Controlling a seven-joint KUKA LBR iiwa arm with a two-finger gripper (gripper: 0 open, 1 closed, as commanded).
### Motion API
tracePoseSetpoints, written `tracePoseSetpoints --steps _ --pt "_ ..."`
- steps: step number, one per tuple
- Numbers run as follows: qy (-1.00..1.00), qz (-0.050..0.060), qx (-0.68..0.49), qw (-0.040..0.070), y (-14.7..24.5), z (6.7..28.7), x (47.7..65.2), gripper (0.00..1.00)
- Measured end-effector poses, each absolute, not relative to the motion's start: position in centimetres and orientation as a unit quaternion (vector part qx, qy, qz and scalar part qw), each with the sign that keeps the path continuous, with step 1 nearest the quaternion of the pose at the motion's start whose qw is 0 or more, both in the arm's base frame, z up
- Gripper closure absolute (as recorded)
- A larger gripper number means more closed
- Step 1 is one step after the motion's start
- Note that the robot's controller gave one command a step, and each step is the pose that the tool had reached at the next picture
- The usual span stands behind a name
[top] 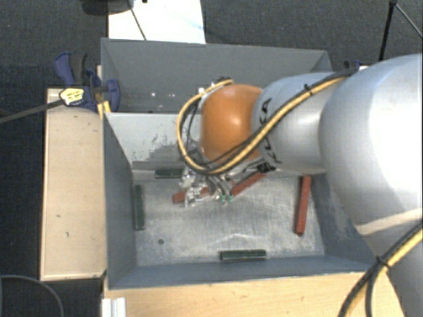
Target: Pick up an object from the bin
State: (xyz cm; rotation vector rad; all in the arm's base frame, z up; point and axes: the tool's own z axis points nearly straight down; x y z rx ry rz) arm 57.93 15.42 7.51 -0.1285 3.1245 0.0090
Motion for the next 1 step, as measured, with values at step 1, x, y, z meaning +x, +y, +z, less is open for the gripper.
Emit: tracePoseSetpoints --steps 1 --pt "0.999 0.001 -0.032 0.004 16.25 24.50 57.73 1.00"
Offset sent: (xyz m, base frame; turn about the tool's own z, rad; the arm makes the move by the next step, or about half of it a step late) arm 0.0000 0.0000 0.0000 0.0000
